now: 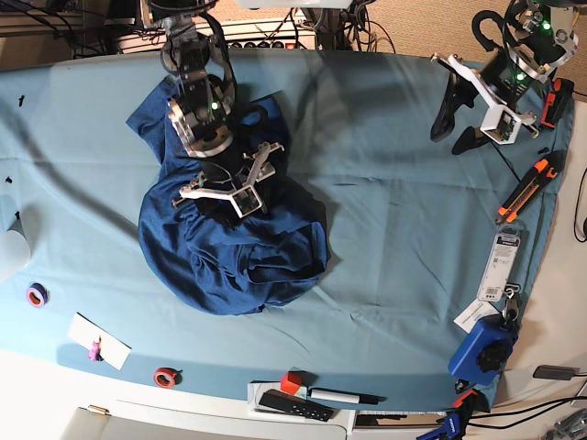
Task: Layout the t-shirt on the table in an organized manner, then fold the t-shirt properly
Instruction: 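Lower the right gripper onto the crumpled blue t-shirt and grasp it, then lift the t-shirt with the right gripper and drag it across the table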
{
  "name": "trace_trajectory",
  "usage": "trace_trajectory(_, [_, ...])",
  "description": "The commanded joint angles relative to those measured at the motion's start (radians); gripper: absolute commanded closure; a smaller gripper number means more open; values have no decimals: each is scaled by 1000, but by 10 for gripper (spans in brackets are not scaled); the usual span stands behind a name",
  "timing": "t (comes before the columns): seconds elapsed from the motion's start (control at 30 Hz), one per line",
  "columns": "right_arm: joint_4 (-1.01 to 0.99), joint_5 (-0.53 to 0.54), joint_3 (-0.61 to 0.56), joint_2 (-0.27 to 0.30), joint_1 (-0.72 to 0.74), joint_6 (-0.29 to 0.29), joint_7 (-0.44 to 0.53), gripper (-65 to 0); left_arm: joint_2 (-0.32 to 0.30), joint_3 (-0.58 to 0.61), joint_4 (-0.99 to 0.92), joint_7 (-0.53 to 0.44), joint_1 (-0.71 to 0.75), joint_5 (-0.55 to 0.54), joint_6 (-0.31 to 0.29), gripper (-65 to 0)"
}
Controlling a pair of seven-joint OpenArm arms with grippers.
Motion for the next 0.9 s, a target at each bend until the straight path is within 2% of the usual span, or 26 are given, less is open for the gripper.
trace_trajectory(0.0, [4,0,0,0,18,-13,23,-356,-8,-6,15,-26,3,-14,-1,-241])
trace_trajectory(0.13, [-4,2,0,0,25,-14,37,-347,-8,-6,15,-26,2,-14,-1,-241])
trace_trajectory(0.43, [-4,3,0,0,26,-13,83,-82,-8,-6,15,-26,3,-14,-1,-241])
trace_trajectory(0.53, [-3,53,0,0,26,-12,106,0,-8,-6,15,-26,3,-14,-1,-241])
trace_trajectory(0.67, [-2,119,0,-19,26,-8,122,0,-8,-6,15,-26,2,-14,-1,-241])
trace_trajectory(0.87, [10,154,-5,-126,45,93,157,0,-8,-6,15,-26,2,-14,-1,-241])
